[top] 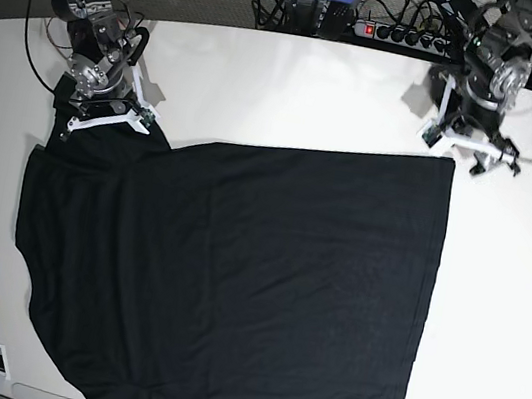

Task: Fold the T-shirt properly
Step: 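Lower the left gripper and grasp the T-shirt's other shoulder edge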

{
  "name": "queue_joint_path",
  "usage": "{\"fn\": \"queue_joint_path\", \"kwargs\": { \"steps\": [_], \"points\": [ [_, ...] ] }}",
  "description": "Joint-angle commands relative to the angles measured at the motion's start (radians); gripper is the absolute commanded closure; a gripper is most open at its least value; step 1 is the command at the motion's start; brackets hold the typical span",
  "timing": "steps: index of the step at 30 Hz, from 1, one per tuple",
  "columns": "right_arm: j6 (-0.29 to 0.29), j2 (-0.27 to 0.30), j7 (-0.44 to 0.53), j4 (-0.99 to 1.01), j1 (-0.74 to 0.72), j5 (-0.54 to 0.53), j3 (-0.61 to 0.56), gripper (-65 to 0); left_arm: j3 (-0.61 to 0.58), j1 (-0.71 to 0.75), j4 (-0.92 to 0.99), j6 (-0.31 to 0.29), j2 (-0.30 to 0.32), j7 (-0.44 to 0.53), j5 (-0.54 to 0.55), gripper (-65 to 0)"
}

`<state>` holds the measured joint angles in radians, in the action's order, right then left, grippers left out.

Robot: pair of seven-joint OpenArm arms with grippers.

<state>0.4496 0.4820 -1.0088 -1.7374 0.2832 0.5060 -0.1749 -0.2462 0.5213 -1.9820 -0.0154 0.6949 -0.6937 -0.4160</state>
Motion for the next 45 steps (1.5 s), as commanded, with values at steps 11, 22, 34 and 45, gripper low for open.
{"fn": "queue_joint_path", "kwargs": {
  "steps": [11, 22, 34, 45],
  "points": [
    [0.035, 0.002, 0.009, -0.014, 0.011, -0.048, -0.005, 0.0, -0.331, -0.278, 0.045, -0.111, 0.062, -0.232, 0.002, -36.5],
    [0.035, 0.002, 0.008, -0.049, 0.011, -0.048, -0.005, 0.0, -0.496, -0.447, 0.275, -0.183, 0.055, -0.24, 0.004, -36.4],
    [0.035, -0.024, -0.026, -0.08, 0.011, -0.048, -0.001, 0.0, -0.497, -0.473, 0.353, -0.189, -0.01, -0.232, -0.001, -18.8],
    [0.035, -0.045, -0.025, -0.089, 0.011, -0.043, 0.001, 0.0, -0.489, -0.488, 0.379, -0.251, -0.024, -0.231, -0.017, 0.0]
  ]
}}
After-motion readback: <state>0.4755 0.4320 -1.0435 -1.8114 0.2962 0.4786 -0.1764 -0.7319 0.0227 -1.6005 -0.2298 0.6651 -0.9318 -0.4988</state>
